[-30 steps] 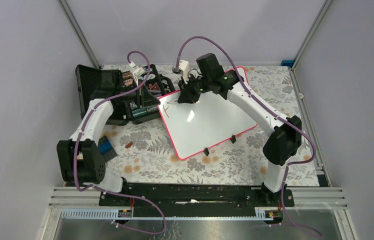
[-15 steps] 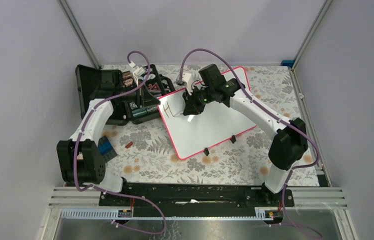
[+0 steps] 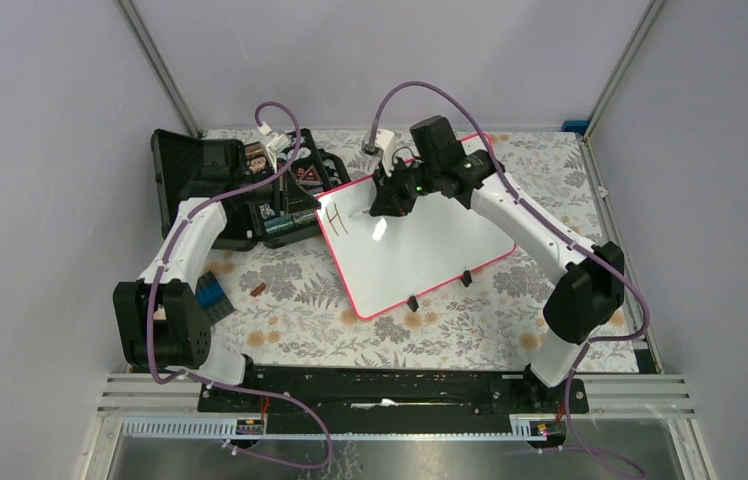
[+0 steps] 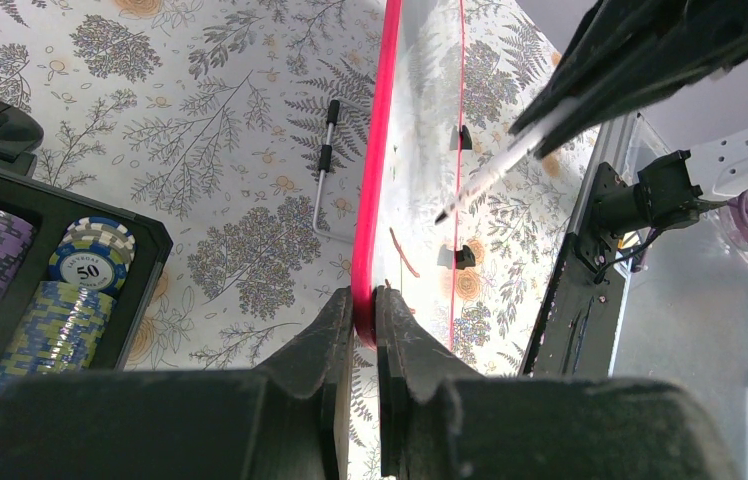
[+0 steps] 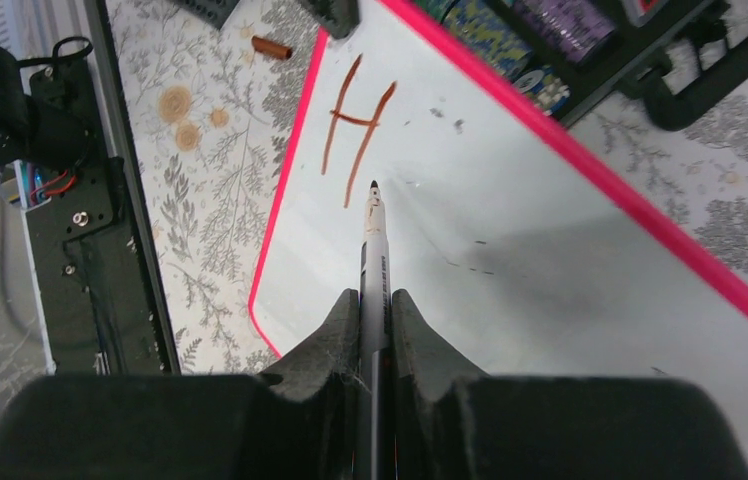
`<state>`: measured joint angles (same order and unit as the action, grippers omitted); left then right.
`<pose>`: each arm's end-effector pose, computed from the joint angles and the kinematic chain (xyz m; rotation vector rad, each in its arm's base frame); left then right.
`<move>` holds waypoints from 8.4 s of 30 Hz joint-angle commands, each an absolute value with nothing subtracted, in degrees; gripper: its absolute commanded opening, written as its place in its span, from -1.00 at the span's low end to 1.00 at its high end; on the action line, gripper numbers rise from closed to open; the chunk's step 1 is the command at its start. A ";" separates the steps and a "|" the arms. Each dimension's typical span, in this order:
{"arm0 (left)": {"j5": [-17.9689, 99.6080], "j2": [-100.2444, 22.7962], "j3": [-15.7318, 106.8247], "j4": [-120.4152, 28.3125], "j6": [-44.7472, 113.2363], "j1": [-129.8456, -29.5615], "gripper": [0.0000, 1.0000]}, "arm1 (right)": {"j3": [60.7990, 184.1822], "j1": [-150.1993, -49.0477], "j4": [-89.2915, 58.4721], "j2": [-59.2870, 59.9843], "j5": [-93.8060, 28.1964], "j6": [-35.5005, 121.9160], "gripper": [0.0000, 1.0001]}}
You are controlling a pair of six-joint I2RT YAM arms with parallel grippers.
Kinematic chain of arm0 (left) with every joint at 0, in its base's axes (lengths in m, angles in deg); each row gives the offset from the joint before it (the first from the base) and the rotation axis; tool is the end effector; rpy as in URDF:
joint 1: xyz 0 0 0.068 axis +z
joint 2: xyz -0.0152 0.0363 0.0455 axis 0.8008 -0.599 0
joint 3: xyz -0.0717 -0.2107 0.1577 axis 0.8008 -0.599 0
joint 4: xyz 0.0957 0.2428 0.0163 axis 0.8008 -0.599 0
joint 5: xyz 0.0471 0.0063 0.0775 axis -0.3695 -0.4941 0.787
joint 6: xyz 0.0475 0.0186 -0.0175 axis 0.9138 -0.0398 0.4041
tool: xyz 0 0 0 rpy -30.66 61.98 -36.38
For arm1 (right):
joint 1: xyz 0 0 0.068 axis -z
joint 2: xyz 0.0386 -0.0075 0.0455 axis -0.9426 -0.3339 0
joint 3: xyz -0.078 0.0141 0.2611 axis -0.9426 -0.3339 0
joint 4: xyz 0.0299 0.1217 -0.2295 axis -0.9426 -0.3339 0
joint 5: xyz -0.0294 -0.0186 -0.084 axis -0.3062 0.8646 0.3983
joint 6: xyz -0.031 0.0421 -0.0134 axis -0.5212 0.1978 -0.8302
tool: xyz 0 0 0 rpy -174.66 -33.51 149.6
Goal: Write a sentence on the whiteboard
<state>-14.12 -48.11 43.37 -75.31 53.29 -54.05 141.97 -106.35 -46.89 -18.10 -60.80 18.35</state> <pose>0.3147 -0.0364 0.3116 0.6893 1.9476 -1.1725 0.3083 0.2483 0.3536 -1.2967 1.7747 0.8583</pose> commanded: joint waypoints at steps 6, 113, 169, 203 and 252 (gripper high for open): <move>-14.26 -46.50 43.27 -73.29 55.63 -55.49 -1.00 | 145.36 -104.50 -42.92 -17.59 -60.61 20.70 -1.00; -13.50 -46.41 43.25 -73.37 55.91 -55.66 -1.00 | 142.92 -104.27 -46.82 -17.75 -59.27 16.93 -1.00; -13.27 -46.86 43.43 -73.56 56.19 -55.75 -1.00 | 129.90 -103.07 -44.38 -12.29 -63.59 17.07 -1.00; -13.10 -46.42 43.25 -73.73 56.37 -55.93 -1.00 | 145.28 -102.27 -42.62 -19.16 -59.21 20.57 -1.00; -12.73 -46.20 43.13 -73.72 56.55 -56.11 -1.00 | 137.95 -102.67 -42.63 -15.72 -61.80 19.88 -1.00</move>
